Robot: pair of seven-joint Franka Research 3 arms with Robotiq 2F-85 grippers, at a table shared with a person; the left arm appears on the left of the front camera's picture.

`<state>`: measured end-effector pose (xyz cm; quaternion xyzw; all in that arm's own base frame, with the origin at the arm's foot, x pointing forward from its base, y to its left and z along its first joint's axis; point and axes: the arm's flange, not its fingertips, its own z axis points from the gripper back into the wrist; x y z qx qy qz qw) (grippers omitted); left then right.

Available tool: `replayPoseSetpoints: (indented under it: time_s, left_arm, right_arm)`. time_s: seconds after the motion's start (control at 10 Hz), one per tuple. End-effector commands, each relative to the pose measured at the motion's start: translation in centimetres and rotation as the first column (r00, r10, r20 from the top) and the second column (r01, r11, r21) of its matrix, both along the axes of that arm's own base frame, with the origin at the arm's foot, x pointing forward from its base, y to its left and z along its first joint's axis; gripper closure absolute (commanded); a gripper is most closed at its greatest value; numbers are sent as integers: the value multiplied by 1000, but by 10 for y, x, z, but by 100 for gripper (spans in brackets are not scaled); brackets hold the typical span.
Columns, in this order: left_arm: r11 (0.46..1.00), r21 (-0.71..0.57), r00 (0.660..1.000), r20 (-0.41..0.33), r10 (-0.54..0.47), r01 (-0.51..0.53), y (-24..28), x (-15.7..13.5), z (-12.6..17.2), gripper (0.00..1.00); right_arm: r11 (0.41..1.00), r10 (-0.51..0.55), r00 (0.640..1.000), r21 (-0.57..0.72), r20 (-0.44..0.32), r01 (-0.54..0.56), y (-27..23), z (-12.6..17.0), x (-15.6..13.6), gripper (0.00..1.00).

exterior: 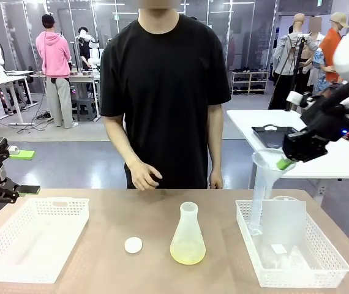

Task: Prepare the solutions needed for the experiment.
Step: Once the solution is in the Big flask , pick up the Plastic Funnel and place it back into the right Organizing basket.

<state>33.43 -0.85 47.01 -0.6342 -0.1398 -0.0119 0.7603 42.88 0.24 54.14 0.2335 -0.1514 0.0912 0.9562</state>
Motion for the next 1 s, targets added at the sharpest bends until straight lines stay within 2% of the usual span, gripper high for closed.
replayPoseSetpoints:
  time_s: [0.0, 0.2, 0.3, 0.5, 0.6, 0.9]
  left_arm:
    - [1000, -17, 1000, 6, -6, 6, -1, 1, 1, 0]
    - [1000, -17, 1000, 6, -6, 6, -1, 1, 1, 0]
    - [1000, -17, 1000, 6, -6, 6, -1, 1, 1, 0]
    - [1000, -17, 1000, 6, -6, 6, -1, 1, 1, 0]
    - [1000, -17, 1000, 6, -6, 6, -1, 1, 1, 0]
    - [1000, -17, 1000, 6, -6, 6, -1, 1, 1, 0]
  right_arm:
    - [999, -32, 999, 17, -31, 33, -14, -5, -4, 100]
    - [999, -27, 998, 41, -61, 29, -25, -11, -8, 100]
    - [999, -38, 999, 20, -29, 39, -23, -8, -3, 100]
    - [999, -38, 999, 20, -29, 39, -23, -8, -3, 100]
    - [999, -38, 998, 26, -44, 39, -25, -11, -5, 97]
    - [998, -63, 966, -4, -252, 65, -7, -49, -3, 97]
